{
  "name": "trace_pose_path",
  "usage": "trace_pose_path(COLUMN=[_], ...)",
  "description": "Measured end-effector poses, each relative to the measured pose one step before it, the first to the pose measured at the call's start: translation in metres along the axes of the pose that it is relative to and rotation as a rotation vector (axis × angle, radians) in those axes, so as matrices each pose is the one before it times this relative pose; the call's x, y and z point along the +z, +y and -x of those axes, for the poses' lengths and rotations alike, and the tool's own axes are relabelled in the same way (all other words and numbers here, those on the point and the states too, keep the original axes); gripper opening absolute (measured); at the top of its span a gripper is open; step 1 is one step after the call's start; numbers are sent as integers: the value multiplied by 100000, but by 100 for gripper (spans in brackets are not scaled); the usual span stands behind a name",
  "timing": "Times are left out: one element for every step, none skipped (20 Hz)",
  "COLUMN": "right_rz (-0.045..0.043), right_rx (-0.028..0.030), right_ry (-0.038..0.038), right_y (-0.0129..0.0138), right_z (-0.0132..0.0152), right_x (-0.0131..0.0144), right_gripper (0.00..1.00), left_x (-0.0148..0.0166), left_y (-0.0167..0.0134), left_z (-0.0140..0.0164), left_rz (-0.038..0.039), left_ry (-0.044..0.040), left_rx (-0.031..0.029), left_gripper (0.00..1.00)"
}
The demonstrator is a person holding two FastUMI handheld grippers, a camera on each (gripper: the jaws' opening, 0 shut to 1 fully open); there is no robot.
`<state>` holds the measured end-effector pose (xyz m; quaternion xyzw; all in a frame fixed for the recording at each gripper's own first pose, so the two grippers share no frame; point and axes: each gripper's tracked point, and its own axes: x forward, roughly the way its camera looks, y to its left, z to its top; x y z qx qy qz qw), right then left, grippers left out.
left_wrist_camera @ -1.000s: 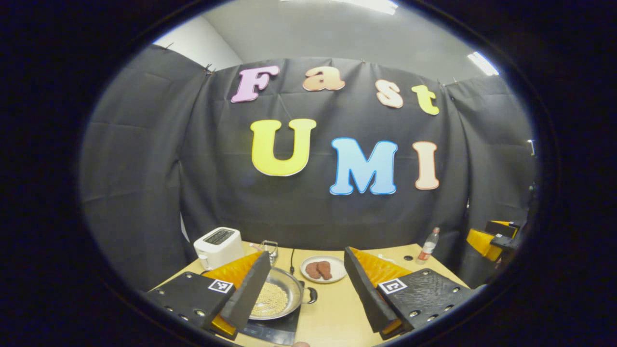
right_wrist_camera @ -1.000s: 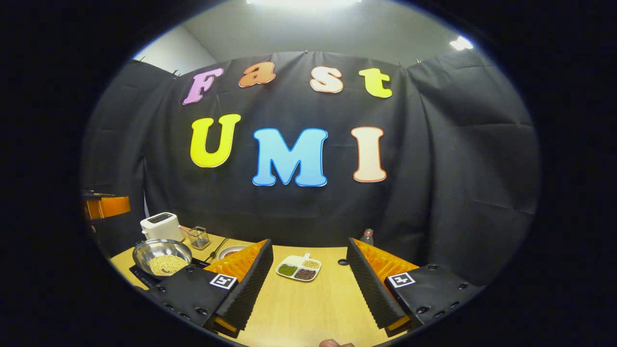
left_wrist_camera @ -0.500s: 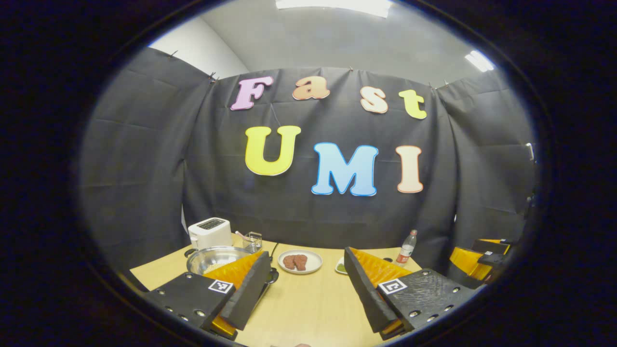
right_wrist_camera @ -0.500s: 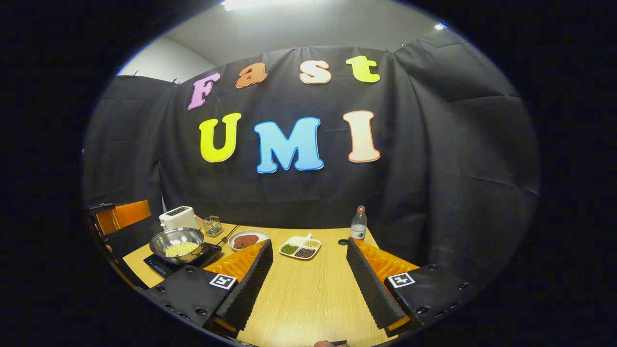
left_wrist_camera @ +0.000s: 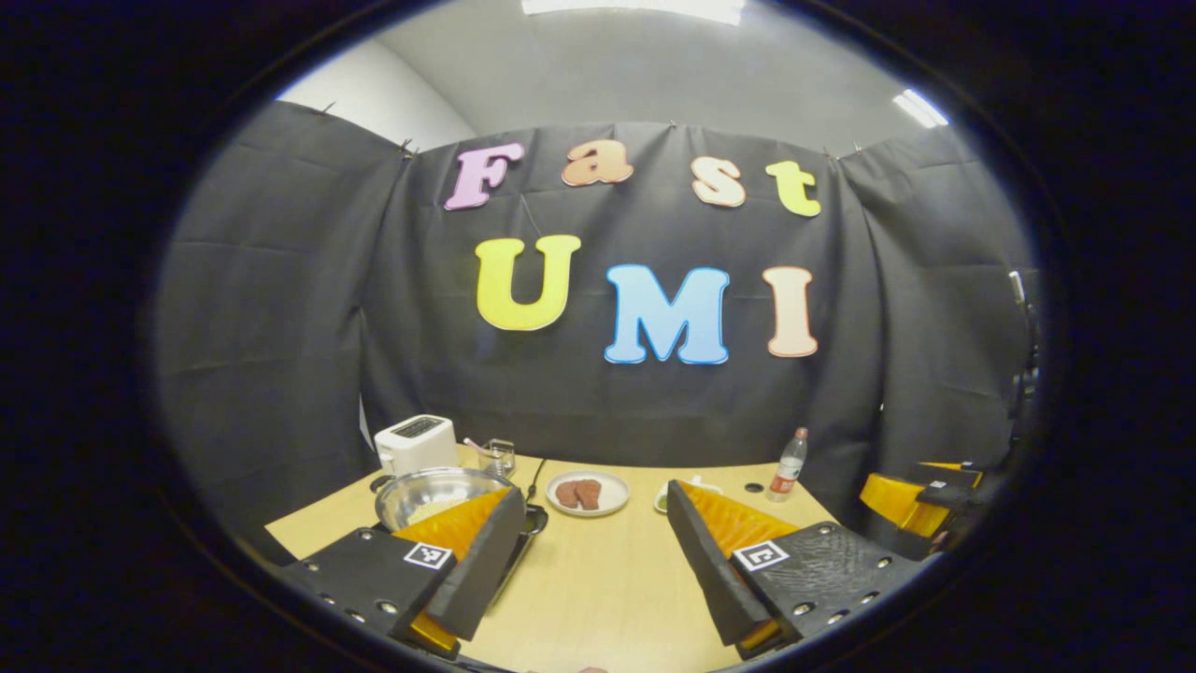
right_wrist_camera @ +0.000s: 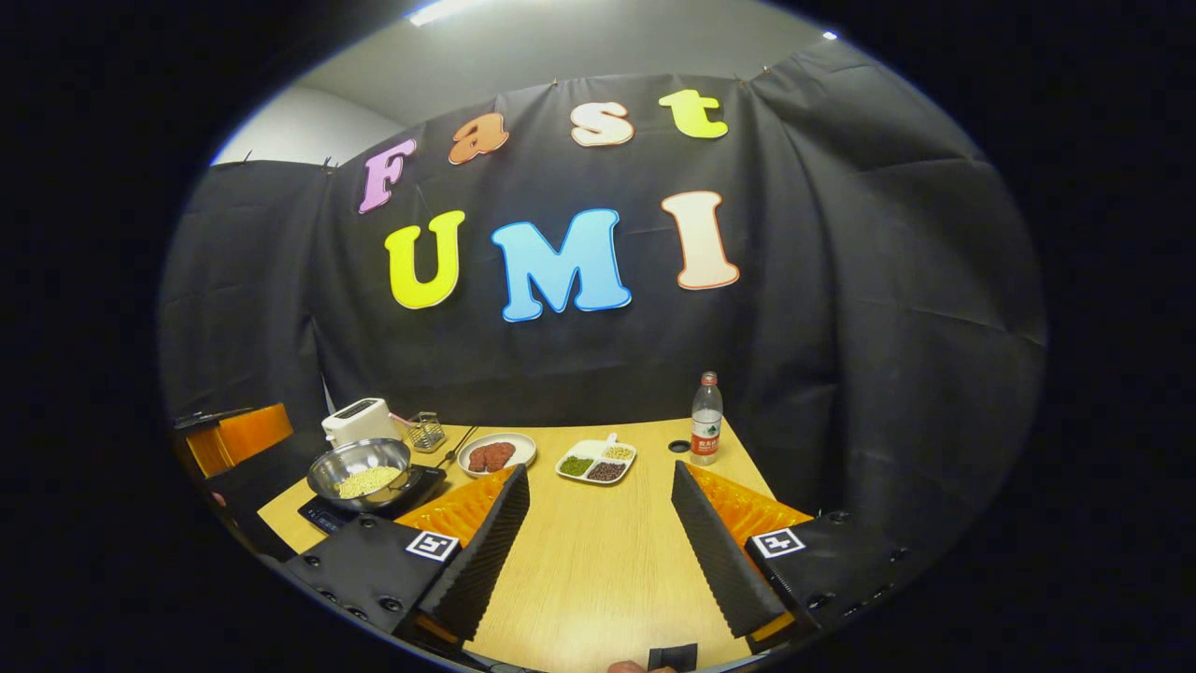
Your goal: First push the handle of the pot to place it horizontally, then grasp the pot with both hands and set it on the induction cooktop.
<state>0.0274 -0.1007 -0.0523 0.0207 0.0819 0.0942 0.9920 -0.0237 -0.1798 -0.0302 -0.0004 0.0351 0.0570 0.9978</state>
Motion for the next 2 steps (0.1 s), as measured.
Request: trace_pose_path(right_rz=[961,838], right_rx=[-600,-682], right_ry=[-143,-870], right_y=[363,517], right_z=[-162,-181], right_x=[218,431], right_gripper=[92,92], left_x=[-132,-258], left_y=[763,805], left_z=[-385,-169], left_rz=[-845,-693], left_ry=[557,1091], left_rx=[300,-119], left_gripper=[89,93])
